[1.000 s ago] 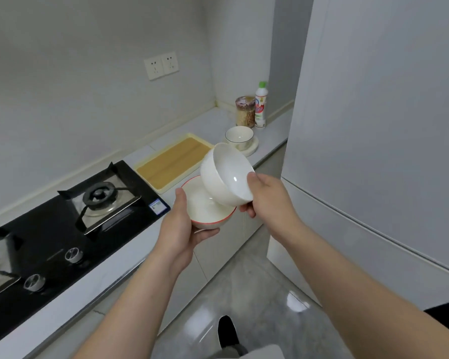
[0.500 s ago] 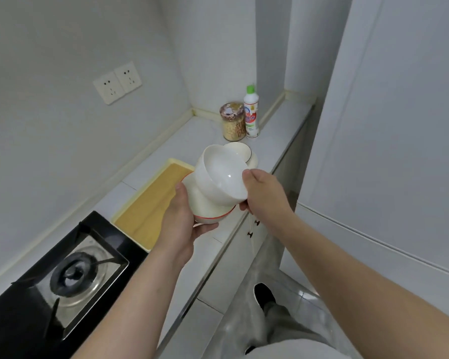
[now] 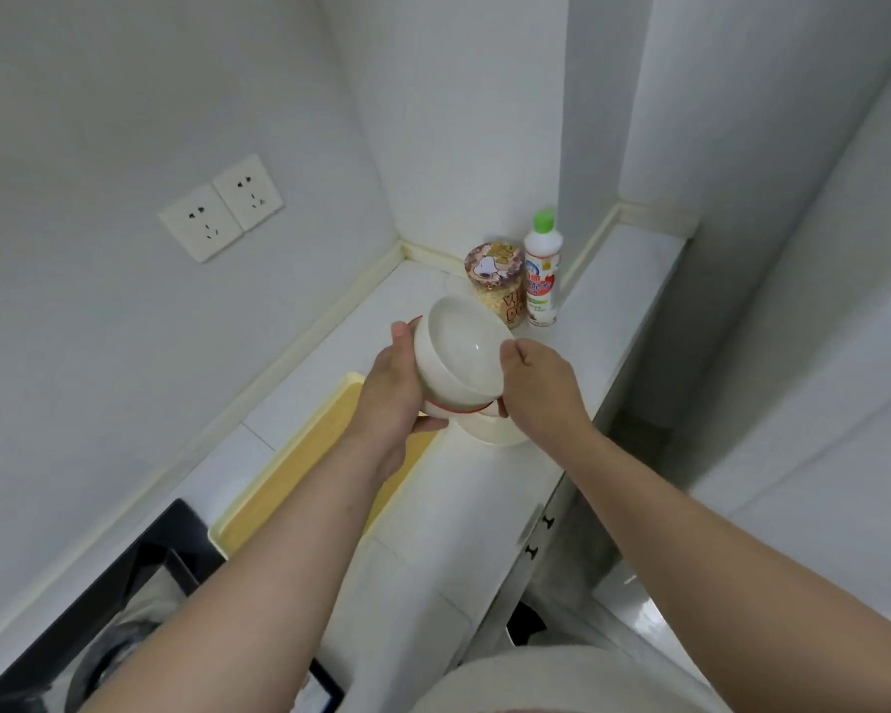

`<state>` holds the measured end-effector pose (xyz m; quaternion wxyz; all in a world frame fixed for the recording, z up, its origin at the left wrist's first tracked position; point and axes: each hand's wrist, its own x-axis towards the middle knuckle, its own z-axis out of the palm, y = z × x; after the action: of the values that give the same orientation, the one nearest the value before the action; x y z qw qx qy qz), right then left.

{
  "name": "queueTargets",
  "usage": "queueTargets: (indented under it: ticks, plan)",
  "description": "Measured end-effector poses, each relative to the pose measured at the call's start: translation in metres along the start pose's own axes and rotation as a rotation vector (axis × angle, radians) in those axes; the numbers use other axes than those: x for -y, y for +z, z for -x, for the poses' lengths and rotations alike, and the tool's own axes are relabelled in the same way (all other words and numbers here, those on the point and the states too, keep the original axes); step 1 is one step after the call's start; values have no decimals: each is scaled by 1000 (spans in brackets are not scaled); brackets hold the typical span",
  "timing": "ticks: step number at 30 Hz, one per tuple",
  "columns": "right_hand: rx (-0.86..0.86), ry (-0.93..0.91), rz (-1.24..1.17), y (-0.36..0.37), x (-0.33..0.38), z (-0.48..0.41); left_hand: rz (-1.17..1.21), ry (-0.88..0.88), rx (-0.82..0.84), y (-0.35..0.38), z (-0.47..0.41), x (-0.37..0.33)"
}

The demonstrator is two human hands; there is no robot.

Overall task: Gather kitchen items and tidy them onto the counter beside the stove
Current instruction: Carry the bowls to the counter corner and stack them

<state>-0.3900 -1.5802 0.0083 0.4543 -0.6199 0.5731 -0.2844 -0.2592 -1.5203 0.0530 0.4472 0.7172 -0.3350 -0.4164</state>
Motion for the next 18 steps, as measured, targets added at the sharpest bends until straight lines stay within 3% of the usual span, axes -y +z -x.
queueTargets:
  ticks: [11, 18]
  plan:
    - [-19, 36, 127, 9, 9, -78, 89, -129, -9, 17, -87, -7]
    - [29, 181, 27, 8, -3, -98, 40, -184, 80, 30, -118, 4]
